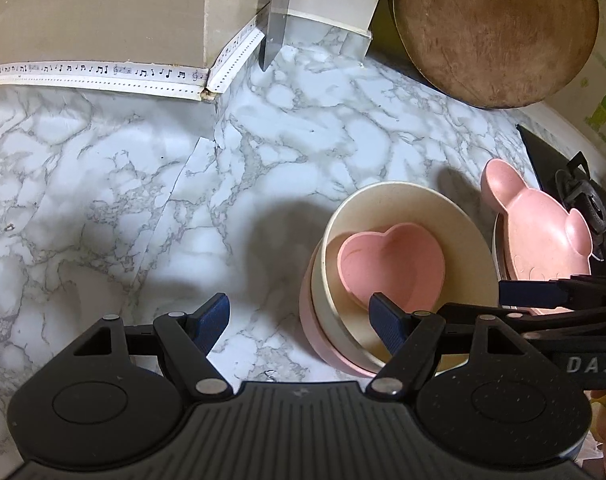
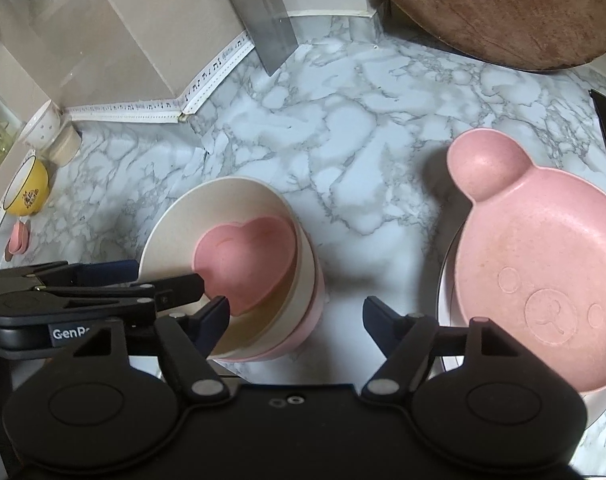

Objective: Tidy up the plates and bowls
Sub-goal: 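Lower both grippers onto the nested bowl stack and close on its rim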

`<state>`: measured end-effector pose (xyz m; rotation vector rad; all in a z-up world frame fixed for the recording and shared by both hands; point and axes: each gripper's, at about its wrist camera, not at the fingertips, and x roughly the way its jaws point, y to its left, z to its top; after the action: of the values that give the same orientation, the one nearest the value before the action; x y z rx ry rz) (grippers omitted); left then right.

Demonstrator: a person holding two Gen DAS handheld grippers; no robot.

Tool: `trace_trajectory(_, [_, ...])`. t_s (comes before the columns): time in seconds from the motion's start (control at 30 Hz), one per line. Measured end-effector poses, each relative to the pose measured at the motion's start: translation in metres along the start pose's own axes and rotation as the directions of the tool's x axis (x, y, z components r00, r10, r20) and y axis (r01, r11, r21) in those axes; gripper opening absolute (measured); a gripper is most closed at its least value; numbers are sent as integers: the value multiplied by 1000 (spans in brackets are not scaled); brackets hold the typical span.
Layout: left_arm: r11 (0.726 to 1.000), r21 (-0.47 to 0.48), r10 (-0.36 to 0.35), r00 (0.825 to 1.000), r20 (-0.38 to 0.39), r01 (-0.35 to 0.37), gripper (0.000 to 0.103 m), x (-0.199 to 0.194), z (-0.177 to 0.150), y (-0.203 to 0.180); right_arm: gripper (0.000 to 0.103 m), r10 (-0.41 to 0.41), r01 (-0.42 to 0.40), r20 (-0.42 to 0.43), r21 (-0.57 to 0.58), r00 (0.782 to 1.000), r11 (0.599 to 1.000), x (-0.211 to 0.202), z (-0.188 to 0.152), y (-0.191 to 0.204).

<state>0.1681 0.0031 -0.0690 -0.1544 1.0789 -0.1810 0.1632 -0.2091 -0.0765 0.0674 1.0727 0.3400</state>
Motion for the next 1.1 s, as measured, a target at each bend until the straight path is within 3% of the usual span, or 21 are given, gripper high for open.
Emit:
trace_trajectory(0.2, [1000, -1, 9, 1000, -12, -9, 75, 3, 6, -1, 65, 18, -18, -11, 11, 1000, 1000, 4, 3, -1])
trace_trajectory(0.47, [999, -23, -26, 1000, -3, 26, 60, 1, 18, 0, 53, 54, -53, -17, 39, 998, 998, 7, 7, -3])
trace_trajectory(0.67, [995, -73, -64, 998, -21, 62, 46, 8, 20, 5, 50, 77, -75, -28, 68, 997, 995, 10, 9, -4])
trace_trajectory(0.83, [992, -104, -76, 996, -47, 71, 45, 16, 15, 7, 50, 77, -74, -44, 82, 996, 994, 15, 9, -4])
trace_trajectory(1.1, [988, -128, -96, 994, -46, 89, 31, 17, 11, 3, 50, 65, -60, -65, 77, 996, 995, 19, 9, -3])
